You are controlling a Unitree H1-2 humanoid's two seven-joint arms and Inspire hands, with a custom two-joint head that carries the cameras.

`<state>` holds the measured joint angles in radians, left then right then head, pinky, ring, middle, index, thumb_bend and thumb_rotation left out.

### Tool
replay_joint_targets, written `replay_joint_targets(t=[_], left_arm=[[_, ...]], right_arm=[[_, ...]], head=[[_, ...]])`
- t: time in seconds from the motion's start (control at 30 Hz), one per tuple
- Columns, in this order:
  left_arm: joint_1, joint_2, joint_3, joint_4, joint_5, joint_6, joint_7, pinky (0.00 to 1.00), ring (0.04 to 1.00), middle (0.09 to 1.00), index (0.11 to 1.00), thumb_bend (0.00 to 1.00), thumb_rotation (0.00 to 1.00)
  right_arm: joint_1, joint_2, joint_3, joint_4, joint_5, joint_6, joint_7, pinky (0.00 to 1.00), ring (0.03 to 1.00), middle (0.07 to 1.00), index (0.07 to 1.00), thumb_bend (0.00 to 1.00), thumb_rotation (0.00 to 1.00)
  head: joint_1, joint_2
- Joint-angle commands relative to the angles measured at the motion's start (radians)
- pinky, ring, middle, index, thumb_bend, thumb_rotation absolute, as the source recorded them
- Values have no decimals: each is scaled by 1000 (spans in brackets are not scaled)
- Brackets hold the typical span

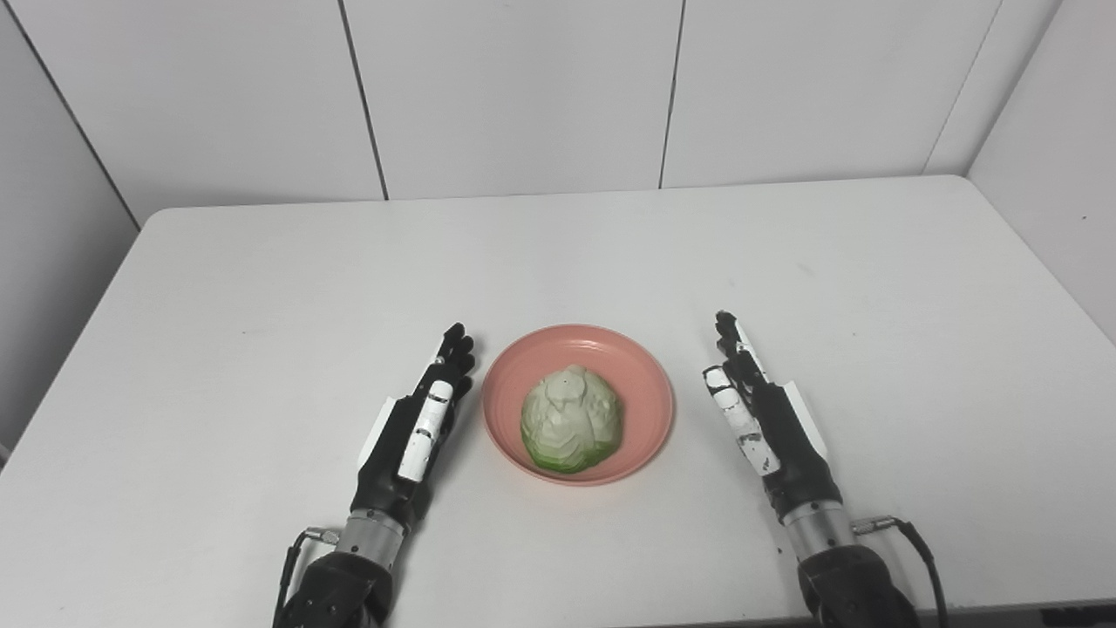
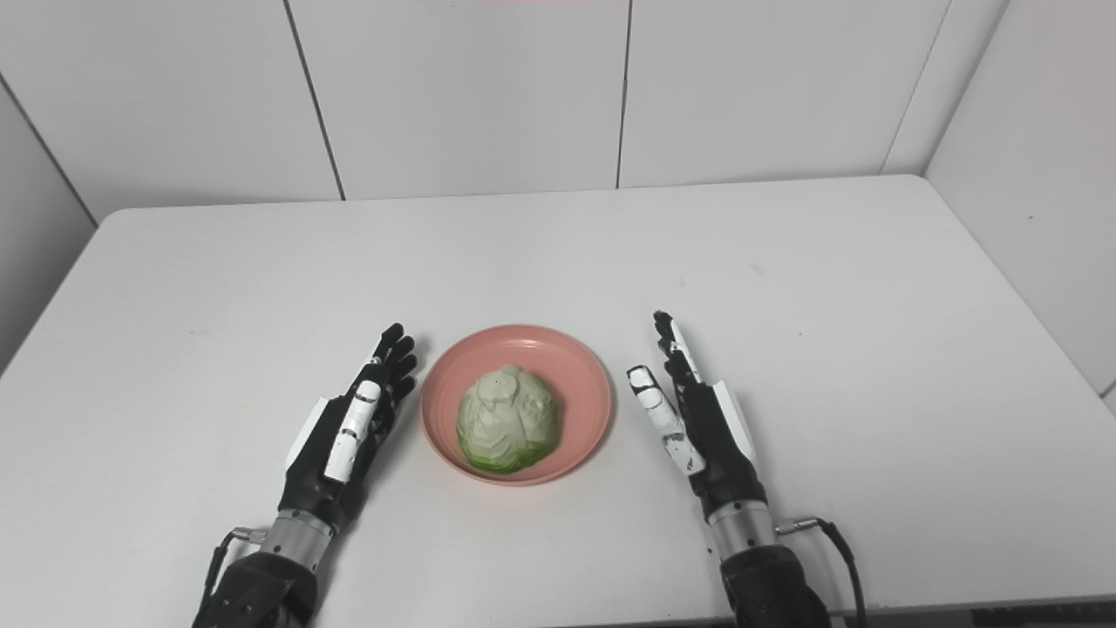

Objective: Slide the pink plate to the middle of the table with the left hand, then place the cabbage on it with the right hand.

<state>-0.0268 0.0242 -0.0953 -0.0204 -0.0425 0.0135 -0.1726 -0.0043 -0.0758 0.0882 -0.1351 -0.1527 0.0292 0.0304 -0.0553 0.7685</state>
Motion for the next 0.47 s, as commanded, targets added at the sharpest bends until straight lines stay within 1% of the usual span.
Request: replay_joint_targets(t=[0.0, 0.13, 0.3, 0.43], left_arm=[[-3, 21, 11, 39, 0, -2, 2, 1000, 1000, 1000, 1000, 457, 1000], [-4, 21, 13, 41, 2, 1, 2, 1000, 1000, 1000, 1000, 460, 1000], [-4, 18, 12, 43, 3, -1, 4, 1000, 1000, 1000, 1000, 462, 1000], [-3, 16, 11, 37, 5, 6, 6, 1000, 998, 1000, 1000, 456, 1000]], right_arm=[[-18, -2, 4, -10, 3, -40, 6, 976, 993, 991, 980, 352, 1000], [-18, -4, 9, -7, -5, -48, 5, 969, 990, 991, 984, 343, 1000], [-19, -6, 11, -7, 0, -42, 8, 973, 993, 995, 990, 359, 1000], [-17, -8, 14, -11, -8, -40, 7, 959, 984, 990, 988, 346, 1000]], head=[[3, 0], [0, -1], [2, -2], [2, -2]])
